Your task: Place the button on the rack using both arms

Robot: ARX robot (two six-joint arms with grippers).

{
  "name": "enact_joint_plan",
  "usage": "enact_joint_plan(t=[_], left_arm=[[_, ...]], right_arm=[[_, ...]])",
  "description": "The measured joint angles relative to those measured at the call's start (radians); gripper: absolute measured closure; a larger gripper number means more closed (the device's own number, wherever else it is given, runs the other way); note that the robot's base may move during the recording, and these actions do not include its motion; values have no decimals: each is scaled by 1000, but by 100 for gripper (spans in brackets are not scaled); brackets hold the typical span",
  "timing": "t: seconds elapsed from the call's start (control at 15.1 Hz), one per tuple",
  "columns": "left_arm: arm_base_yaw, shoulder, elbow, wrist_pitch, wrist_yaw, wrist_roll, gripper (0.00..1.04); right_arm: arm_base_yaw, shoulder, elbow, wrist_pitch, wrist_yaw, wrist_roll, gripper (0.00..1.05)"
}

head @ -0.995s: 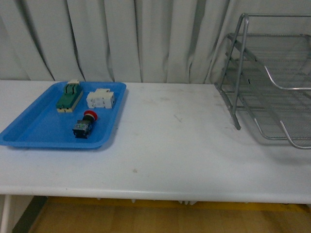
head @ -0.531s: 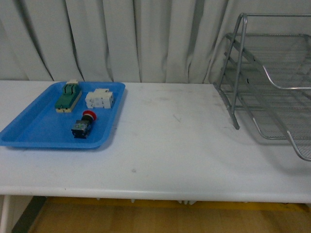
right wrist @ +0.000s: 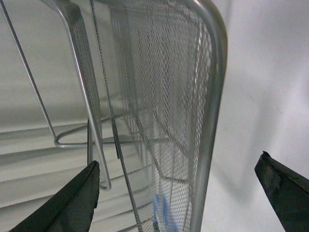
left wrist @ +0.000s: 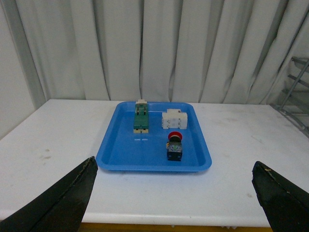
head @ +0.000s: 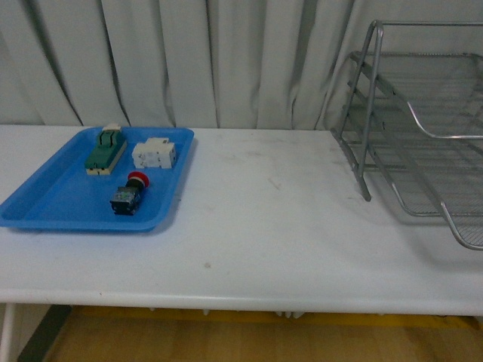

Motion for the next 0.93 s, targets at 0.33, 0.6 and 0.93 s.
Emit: enact_joint_plan(t=[0.33,0.6,0.93], left_arm=[[0,0,0,0,0,0,7],[0,0,0,0,-1,0,7],[0,0,0,0,0,0,7]], right_arm=[[-67,-301,-268,-1,-151,-9,6],[-167,-819,-313,-341,-166,-127,18],[88,-1668,-392,-1023,97,-1262,80]])
